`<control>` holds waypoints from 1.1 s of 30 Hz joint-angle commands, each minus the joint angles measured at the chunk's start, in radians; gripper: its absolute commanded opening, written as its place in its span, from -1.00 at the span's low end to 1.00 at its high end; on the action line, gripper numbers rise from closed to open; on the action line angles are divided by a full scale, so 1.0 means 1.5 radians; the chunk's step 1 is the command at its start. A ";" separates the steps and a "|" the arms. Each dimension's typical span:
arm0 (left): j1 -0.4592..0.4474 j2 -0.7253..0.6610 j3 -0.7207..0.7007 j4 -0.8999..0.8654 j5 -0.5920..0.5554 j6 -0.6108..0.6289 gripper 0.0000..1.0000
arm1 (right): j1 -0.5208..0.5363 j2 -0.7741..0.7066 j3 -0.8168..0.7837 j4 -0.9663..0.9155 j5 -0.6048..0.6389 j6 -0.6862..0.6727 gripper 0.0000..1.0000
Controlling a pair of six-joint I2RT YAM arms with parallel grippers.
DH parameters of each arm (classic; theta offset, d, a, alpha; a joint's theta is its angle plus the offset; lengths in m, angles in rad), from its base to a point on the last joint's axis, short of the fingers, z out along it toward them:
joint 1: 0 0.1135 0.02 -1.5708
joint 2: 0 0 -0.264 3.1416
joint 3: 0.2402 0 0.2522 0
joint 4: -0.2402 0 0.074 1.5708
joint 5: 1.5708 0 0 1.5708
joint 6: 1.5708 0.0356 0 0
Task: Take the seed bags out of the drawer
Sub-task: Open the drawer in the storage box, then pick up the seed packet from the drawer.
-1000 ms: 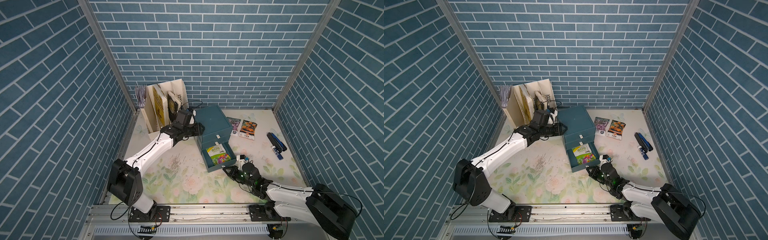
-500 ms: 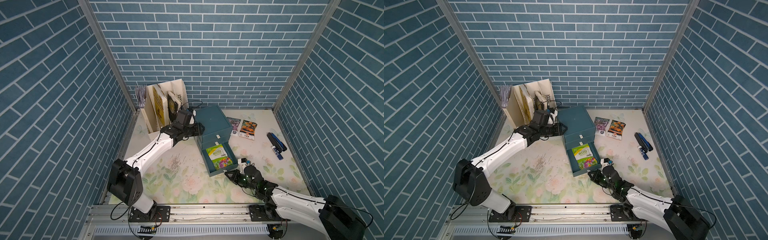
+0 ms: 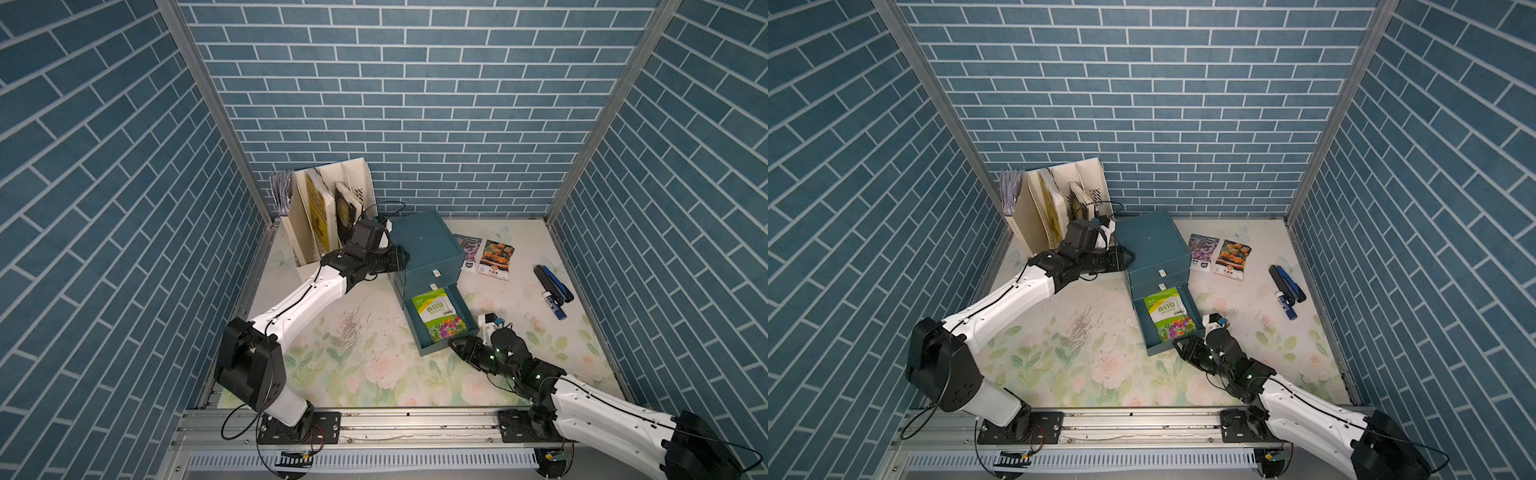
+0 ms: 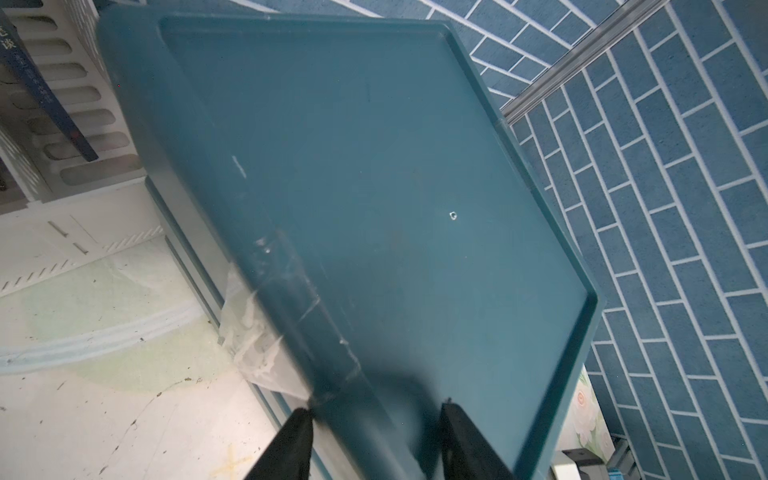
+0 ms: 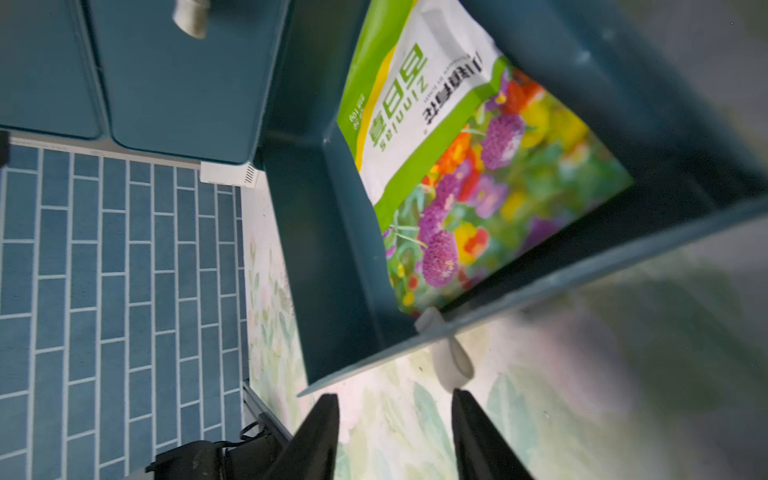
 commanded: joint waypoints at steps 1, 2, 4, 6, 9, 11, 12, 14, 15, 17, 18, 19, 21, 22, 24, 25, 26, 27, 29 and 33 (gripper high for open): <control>0.001 0.030 -0.022 -0.065 0.002 0.021 0.05 | 0.003 -0.007 0.051 -0.080 0.001 -0.042 0.08; 0.001 0.030 -0.022 -0.064 0.002 0.021 0.05 | 0.003 -0.004 0.067 -0.097 -0.001 -0.052 0.11; 0.001 0.033 -0.020 -0.064 0.003 0.021 0.05 | 0.003 0.006 0.100 -0.129 -0.004 -0.076 0.19; 0.001 0.032 -0.020 -0.062 0.003 0.021 0.05 | 0.000 0.029 0.140 -0.160 -0.006 -0.105 0.27; 0.000 0.035 -0.018 -0.063 0.004 0.021 0.05 | -0.022 0.076 0.197 -0.198 -0.023 -0.153 0.39; 0.001 0.037 -0.015 -0.064 0.005 0.022 0.05 | -0.045 0.109 0.236 -0.223 -0.035 -0.188 0.45; 0.001 0.039 -0.014 -0.064 0.006 0.023 0.05 | -0.058 0.130 0.261 -0.239 -0.042 -0.207 0.47; 0.001 0.043 -0.009 -0.065 0.007 0.023 0.05 | -0.077 0.167 0.308 -0.270 -0.046 -0.251 0.54; 0.000 0.046 -0.008 -0.065 0.008 0.024 0.05 | -0.086 0.191 0.331 -0.290 -0.049 -0.274 0.56; 0.001 0.051 -0.003 -0.067 0.010 0.025 0.05 | -0.098 0.236 0.373 -0.317 -0.053 -0.316 0.61; 0.001 0.052 -0.002 -0.068 0.010 0.025 0.05 | -0.102 0.260 0.390 -0.329 -0.055 -0.335 0.63; 0.001 0.053 -0.001 -0.069 0.010 0.026 0.05 | -0.105 0.280 0.404 -0.338 -0.055 -0.351 0.65; 0.001 0.055 0.001 -0.069 0.010 0.026 0.05 | -0.108 0.323 0.433 -0.355 -0.052 -0.382 0.67; 0.001 0.057 0.001 -0.070 0.011 0.026 0.05 | -0.110 0.340 0.444 -0.360 -0.049 -0.392 0.69; 0.001 0.061 0.003 -0.072 0.012 0.027 0.05 | -0.110 0.370 0.463 -0.367 -0.039 -0.413 0.71; 0.001 0.061 0.004 -0.072 0.013 0.026 0.05 | -0.111 0.380 0.468 -0.368 -0.033 -0.420 0.72; 0.001 0.062 0.003 -0.072 0.013 0.026 0.05 | -0.111 0.391 0.473 -0.367 -0.025 -0.426 0.73; 0.000 0.063 0.003 -0.072 0.012 0.026 0.05 | -0.112 0.400 0.477 -0.366 -0.018 -0.430 0.73; 0.000 0.065 0.003 -0.074 0.012 0.026 0.05 | -0.112 0.423 0.487 -0.365 -0.007 -0.440 0.75; 0.001 0.067 0.005 -0.076 0.010 0.026 0.05 | -0.113 0.460 0.506 -0.364 0.017 -0.455 0.76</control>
